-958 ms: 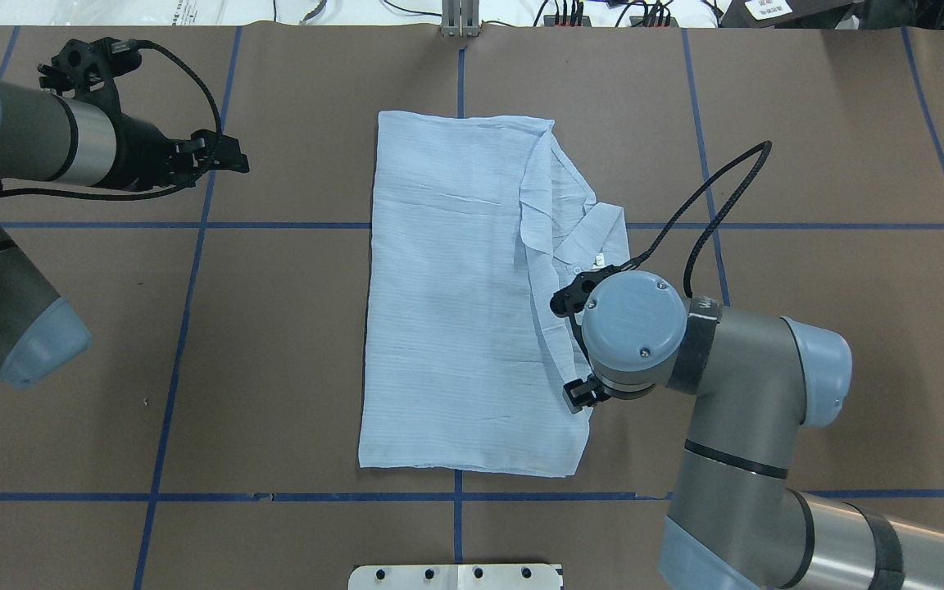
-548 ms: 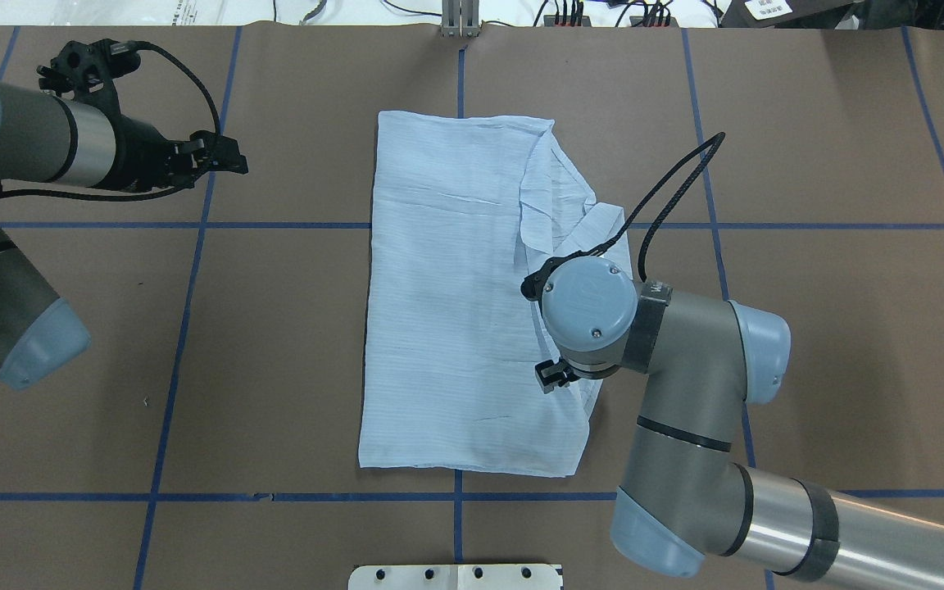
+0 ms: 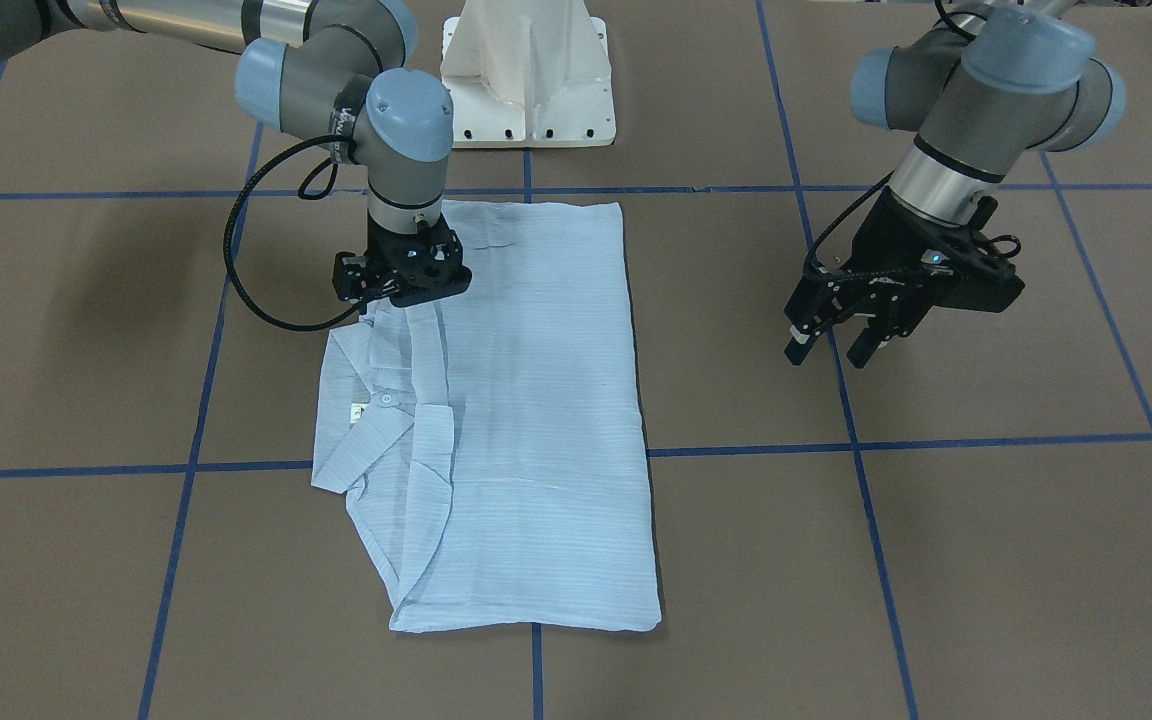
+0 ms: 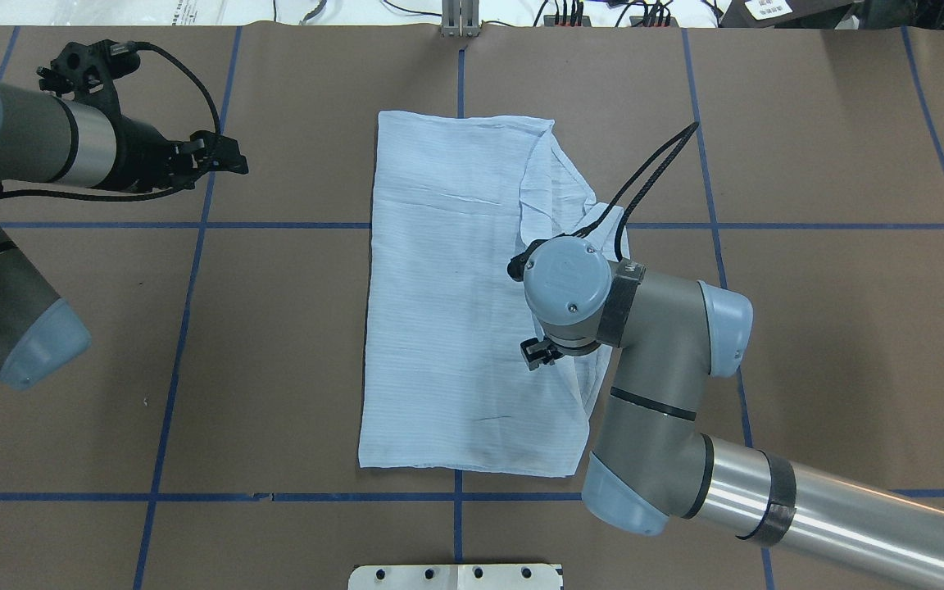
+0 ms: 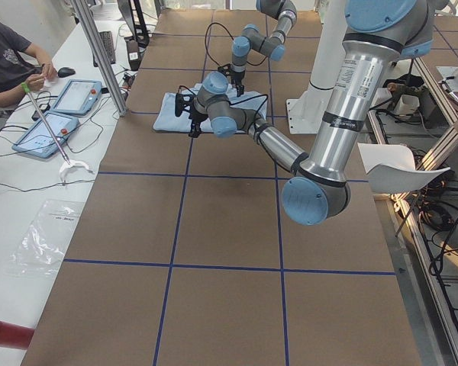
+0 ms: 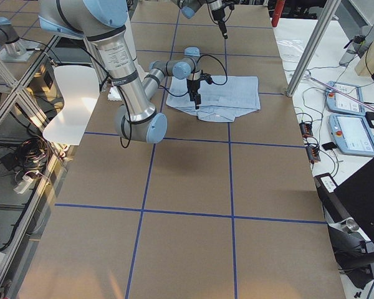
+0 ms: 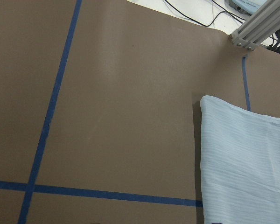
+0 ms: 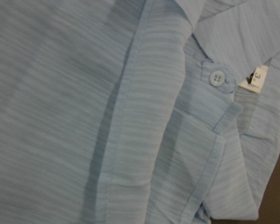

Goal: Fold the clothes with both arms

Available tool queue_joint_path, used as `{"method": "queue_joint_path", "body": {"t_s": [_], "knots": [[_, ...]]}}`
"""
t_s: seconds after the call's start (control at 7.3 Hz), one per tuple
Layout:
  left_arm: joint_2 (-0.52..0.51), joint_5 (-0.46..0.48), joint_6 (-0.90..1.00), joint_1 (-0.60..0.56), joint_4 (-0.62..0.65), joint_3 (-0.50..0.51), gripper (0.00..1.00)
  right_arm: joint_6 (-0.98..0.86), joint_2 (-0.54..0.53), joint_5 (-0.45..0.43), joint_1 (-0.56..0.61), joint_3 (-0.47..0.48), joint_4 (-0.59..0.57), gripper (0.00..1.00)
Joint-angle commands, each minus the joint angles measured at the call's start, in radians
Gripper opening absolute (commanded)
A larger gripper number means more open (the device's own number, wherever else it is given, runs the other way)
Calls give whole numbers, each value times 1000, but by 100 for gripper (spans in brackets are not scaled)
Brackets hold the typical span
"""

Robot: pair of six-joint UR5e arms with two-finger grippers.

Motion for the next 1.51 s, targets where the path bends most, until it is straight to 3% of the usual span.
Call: {"method": "queue_joint_path", "body": {"t_s": [0.0, 0.41, 0.68, 1.1, 1.37], "knots": [[0, -2, 0, 0, 0, -3, 84, -59, -14, 10, 37, -12, -2, 100], [-3, -2, -2, 0, 0, -12, 84, -203, -146, 54, 133, 98, -8, 100], [-5, -3, -23, 0, 0, -15, 84, -163, -177, 51, 135, 146, -11, 100], [-6, -5, -28, 0, 0, -26, 84, 224, -169, 70, 83, 201, -2, 100], [-9, -26, -45, 0, -6, -27, 84, 729, -124, 53, -35, 234, 21, 100]]}}
